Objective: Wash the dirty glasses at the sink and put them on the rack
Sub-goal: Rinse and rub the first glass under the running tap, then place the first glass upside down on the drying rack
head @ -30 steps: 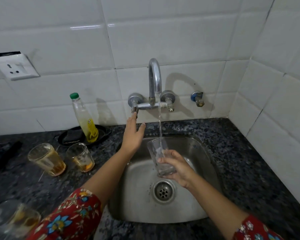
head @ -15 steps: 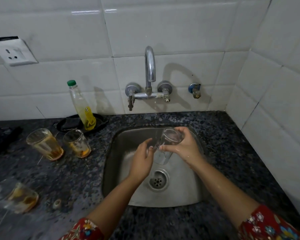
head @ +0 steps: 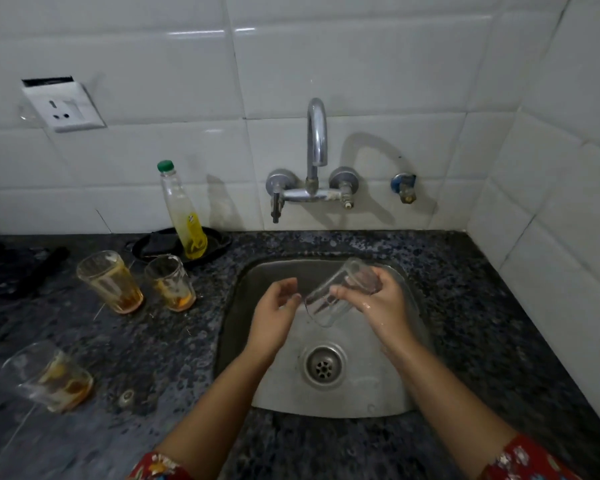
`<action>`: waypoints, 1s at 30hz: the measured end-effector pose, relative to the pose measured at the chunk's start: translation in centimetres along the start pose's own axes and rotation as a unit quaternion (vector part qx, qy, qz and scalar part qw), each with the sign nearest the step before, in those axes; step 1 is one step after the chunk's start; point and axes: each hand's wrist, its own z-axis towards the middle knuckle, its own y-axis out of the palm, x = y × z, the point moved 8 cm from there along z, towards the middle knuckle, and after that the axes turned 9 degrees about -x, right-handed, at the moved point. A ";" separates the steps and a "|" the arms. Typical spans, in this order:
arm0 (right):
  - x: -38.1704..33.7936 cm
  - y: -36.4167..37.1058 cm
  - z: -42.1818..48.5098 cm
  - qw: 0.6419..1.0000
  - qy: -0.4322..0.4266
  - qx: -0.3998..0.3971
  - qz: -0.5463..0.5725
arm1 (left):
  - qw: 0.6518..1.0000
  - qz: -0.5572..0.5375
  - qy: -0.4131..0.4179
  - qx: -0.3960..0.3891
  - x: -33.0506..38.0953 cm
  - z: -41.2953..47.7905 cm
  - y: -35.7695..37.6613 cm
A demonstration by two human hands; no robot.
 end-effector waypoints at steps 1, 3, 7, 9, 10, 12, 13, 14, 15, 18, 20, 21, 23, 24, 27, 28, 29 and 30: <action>0.1 0.7 0.1 0.996 0.037 0.000 0.081 | 0.999 -0.046 -0.008 0.004 0.3 0.3 -1.2; 0.3 3.5 0.0 0.968 0.128 -0.011 0.217 | 0.989 -0.146 -0.031 0.009 0.8 0.8 -4.1; -0.9 12.5 -0.1 0.901 0.218 -0.061 0.369 | 0.963 -0.264 -0.038 0.032 2.2 1.6 -12.8; -2.0 18.1 0.1 0.873 0.236 -0.086 0.418 | 0.957 -0.287 -0.023 0.043 2.7 1.9 -18.3; -2.6 21.1 0.2 0.861 0.245 -0.097 0.436 | 0.956 -0.289 -0.014 0.050 2.9 2.0 -21.4; -3.6 26.8 0.7 0.846 0.254 -0.119 0.453 | 0.956 -0.286 0.001 0.062 2.8 2.1 -27.6; -4.2 29.6 0.9 0.843 0.254 -0.129 0.457 | 0.957 -0.280 0.009 0.070 2.8 2.2 -30.7; -4.7 32.5 1.1 0.841 0.253 -0.138 0.458 | 0.959 -0.273 0.015 0.080 2.4 2.2 -33.9; -5.1 35.2 1.2 0.840 0.253 -0.145 0.458 | 0.959 -0.267 0.018 0.092 1.9 2.1 -37.0; -6.1 43.2 1.9 0.834 0.261 -0.161 0.459 | 0.958 -0.252 0.011 0.134 -0.4 1.6 -45.5; -6.3 48.1 2.5 0.835 0.271 -0.170 0.447 | 0.954 -0.254 -0.003 0.160 -2.5 1.2 -50.2; -6.3 50.5 2.9 0.838 0.276 -0.175 0.436 | 0.951 -0.255 -0.009 0.172 -3.6 1.0 -52.5; -6.3 55.0 3.7 0.850 0.281 -0.182 0.407 | 0.946 -0.258 -0.019 0.197 -5.6 0.5 -56.6; -6.2 57.2 4.1 0.856 0.281 -0.188 0.390 | 0.941 -0.262 -0.025 0.212 -6.6 0.3 -58.4; -5.4 63.4 5.8 0.879 0.281 -0.210 0.323 | 0.925 -0.272 -0.041 0.262 -9.5 -0.8 -63.2; -5.0 65.3 6.4 0.887 0.276 -0.219 0.299 | 0.921 -0.272 -0.045 0.274 -10.3 -1.0 -64.5; -4.5 67.0 7.1 0.895 0.269 -0.224 0.276 | 0.918 -0.273 -0.051 0.283 -11.1 -1.1 -65.6; -3.9 68.7 7.9 0.904 0.260 -0.225 0.255 | 0.915 -0.275 -0.055 0.290 -11.9 -1.1 -66.6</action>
